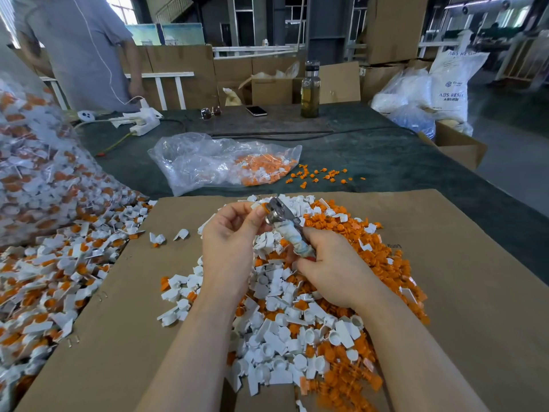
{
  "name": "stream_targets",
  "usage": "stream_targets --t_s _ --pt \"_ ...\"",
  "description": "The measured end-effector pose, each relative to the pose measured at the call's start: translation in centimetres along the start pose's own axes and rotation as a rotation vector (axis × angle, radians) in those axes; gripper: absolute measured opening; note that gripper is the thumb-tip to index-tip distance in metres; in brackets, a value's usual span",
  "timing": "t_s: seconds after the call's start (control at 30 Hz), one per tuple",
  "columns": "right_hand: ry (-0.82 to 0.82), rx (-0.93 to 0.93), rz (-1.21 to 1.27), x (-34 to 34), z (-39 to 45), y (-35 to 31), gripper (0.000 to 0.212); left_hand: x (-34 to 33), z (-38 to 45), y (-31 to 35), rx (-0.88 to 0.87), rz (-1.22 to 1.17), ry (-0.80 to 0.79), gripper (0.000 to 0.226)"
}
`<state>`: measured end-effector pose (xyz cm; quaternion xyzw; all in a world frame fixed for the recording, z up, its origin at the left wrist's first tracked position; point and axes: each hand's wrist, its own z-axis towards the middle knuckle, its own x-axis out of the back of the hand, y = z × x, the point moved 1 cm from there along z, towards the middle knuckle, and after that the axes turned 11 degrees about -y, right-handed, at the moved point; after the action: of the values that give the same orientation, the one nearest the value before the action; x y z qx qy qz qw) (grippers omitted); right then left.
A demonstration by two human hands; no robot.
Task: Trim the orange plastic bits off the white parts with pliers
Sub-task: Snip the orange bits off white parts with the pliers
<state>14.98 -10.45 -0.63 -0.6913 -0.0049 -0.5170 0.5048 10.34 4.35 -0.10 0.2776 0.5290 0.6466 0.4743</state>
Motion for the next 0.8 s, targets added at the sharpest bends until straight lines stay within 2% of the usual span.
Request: stream_targets --t_s 0.13,0.2,0.33,0.43,0.57,0.8 --pt "0.042 -0.021 -0.082 -0.2 0.1 0.2 0.006 0.1 0.1 0.0 0.093 -0.059 0.013 0.004" --pt "0.080 -0.041 -0.145 -0.2 0.1 0.3 0.007 0.5 0.1 0.0 0.162 -0.159 0.078 0.003" --pt "0.175 -0.084 -0.172 0.1 0.2 0.9 0.005 2.6 0.7 0.2 0.275 -0.486 0.342 0.013" --pt "0.243 -0.114 -0.205 0.4 0.4 1.3 0.016 4.3 1.1 0.2 0.330 -0.689 0.516 0.018" --pt "0.279 -0.172 -0.247 0.5 0.5 1.7 0.015 5.7 1.4 -0.2 0.325 -0.887 0.645 0.018" --pt "0.293 -0.214 -0.273 0.5 0.6 2.1 0.009 6.2 1.3 -0.3 0.241 -0.985 0.709 0.029"
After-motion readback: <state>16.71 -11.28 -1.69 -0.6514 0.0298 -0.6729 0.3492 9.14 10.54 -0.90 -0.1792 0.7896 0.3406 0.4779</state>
